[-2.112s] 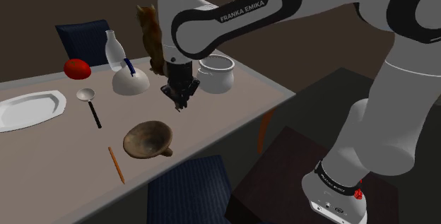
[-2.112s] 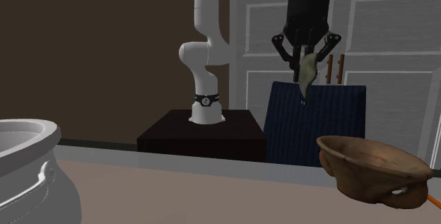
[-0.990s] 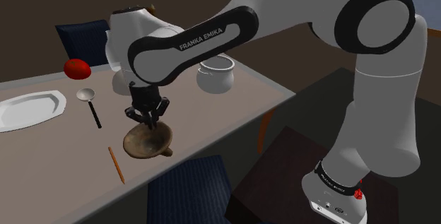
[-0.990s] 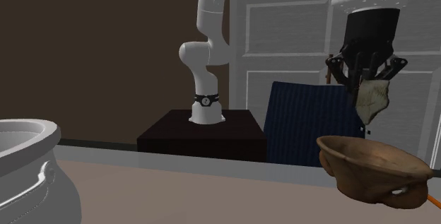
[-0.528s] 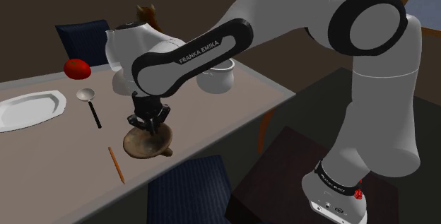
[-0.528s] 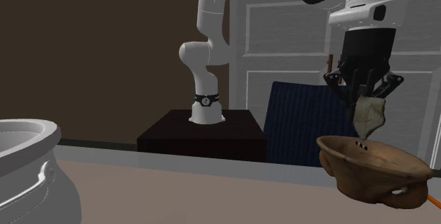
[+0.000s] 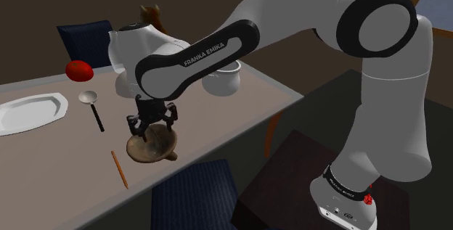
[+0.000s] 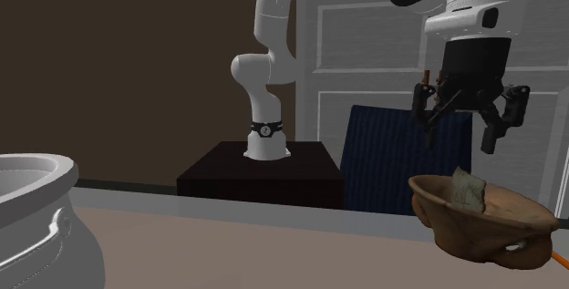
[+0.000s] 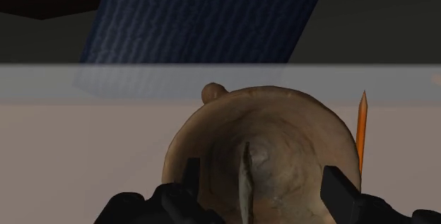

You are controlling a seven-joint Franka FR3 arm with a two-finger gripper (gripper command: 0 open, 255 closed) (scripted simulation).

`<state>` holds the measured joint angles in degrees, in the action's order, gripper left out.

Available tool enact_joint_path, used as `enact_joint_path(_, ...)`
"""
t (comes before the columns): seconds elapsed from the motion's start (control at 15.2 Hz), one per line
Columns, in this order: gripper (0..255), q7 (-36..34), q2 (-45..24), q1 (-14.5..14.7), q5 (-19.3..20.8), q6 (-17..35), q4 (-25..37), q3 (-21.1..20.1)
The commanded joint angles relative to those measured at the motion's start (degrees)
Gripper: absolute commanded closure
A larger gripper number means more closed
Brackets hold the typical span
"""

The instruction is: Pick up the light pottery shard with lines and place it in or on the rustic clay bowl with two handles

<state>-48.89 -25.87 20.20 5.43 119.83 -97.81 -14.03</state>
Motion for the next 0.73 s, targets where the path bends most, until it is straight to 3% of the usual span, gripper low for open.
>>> enact_joint_path(0.0,0,0.00,0.00,0.00,0.00,0.00,0.00,0.00)
enact_joint_path(0.13,0,0.00,0.00,0.00,0.00,0.00,0.00,0.00)
enact_joint_path(0.4,0,0.49,2.42,-0.19,-0.75,-6.31,3.96,-0.35)
enact_joint_path(0.66,0,0.49,2.42,-0.19,-0.75,-6.31,3.96,-0.35)
